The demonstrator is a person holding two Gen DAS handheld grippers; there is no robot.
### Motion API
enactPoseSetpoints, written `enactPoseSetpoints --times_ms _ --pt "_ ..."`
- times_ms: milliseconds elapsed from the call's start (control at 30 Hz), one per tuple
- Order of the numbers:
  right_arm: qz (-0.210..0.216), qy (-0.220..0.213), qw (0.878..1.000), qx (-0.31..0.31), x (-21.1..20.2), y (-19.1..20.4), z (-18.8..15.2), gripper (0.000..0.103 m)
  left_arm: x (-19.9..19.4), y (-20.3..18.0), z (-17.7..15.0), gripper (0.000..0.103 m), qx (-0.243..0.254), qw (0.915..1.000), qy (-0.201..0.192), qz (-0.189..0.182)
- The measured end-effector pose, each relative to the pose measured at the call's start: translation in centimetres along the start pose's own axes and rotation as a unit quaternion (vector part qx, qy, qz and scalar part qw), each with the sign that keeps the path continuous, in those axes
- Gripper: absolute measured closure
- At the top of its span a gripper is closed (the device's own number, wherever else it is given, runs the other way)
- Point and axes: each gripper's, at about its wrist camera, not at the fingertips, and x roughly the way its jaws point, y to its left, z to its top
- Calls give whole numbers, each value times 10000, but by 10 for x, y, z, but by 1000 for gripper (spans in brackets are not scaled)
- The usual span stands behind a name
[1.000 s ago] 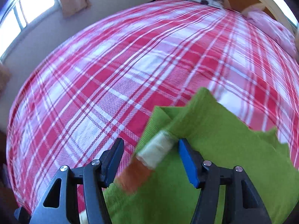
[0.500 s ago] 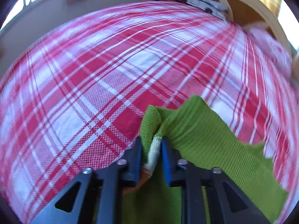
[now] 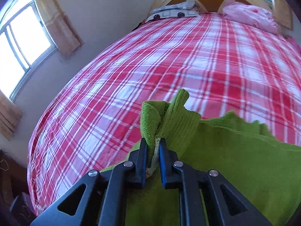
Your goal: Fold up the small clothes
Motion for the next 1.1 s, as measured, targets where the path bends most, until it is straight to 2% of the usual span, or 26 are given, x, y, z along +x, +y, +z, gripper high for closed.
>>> enactPoseSetpoints --times_ms 200,433,667,833,867,1100 --pt "-97 -69 9999 33 -12 -13 -5 92 6 -11 0 86 63 9992 321 234" --pt "-304 -49 9995 33 -12 -22 -13 92 5 -21 -1 86 210 9978 552 305" --pt "-661 -166 9977 -61 -31 -36 -17 92 4 -40 -6 86 399 9966 688 198" --pt "-905 -278 9955 -88 -47 -51 -24 92 2 -65 -16 87 630 9951 761 -19" --pt "-912 -302 9954 -52 -50 -55 -26 92 2 -70 -18 89 684 9946 776 -53" --pt "-945 -447 9944 150 -63 -81 -42 92 10 -87 -34 89 839 9921 919 -148"
